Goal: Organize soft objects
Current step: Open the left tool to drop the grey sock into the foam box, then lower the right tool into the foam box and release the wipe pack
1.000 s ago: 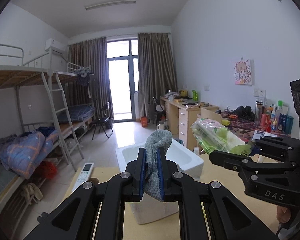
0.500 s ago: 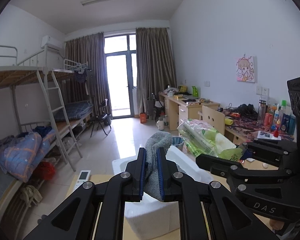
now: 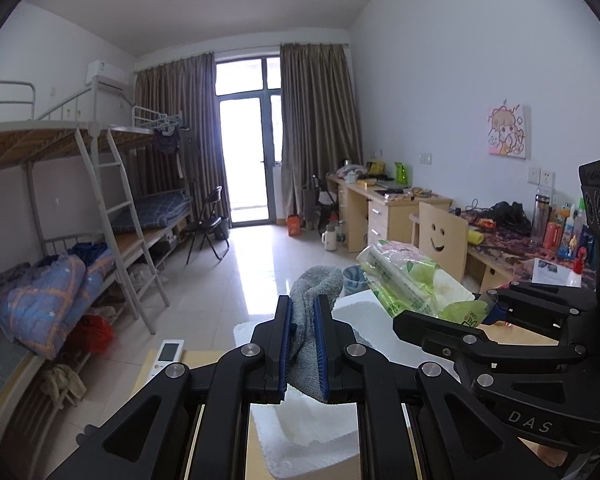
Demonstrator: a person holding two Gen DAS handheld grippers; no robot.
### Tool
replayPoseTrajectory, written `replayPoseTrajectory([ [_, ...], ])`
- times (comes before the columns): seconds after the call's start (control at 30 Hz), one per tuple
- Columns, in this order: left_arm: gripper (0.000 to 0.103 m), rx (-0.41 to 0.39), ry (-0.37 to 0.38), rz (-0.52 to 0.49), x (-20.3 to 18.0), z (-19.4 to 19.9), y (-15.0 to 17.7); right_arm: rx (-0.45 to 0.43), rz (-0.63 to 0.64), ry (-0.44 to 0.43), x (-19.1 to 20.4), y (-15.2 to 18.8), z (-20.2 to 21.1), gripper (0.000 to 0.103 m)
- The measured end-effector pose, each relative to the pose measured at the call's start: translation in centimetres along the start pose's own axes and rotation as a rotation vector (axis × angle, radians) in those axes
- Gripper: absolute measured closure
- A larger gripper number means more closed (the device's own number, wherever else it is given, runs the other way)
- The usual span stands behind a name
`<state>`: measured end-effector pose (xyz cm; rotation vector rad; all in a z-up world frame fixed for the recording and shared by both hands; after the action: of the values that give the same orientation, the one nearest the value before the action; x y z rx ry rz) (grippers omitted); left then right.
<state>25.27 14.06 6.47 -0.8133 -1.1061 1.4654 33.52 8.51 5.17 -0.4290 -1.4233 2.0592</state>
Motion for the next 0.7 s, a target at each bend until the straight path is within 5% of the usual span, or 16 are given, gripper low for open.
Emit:
replayPoseTrajectory([
  [0.37,0.091,0.003,0.165,-0.049,-2.6,-1.4,0.5,0.03,-0.032,0.087,-1.3,0.0,1.1,0.065],
  [0.7,0.091,0.015,0.136,-0.034,-1.9,-1.5,0.4,0.007,-0.027,0.088,-0.8,-0.5,2.3,0.065],
])
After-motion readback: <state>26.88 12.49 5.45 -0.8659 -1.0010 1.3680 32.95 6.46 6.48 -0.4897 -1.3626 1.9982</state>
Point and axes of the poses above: each gripper's, at about its wrist camera, not at the fingertips, and z roughly against the way its jaws point, x to its left, y to its underside, the point moved 3 cm from there along -z, roughly the way its jaws point, and after that the axes turned 1 degree about -z, right-handed, at the moved point
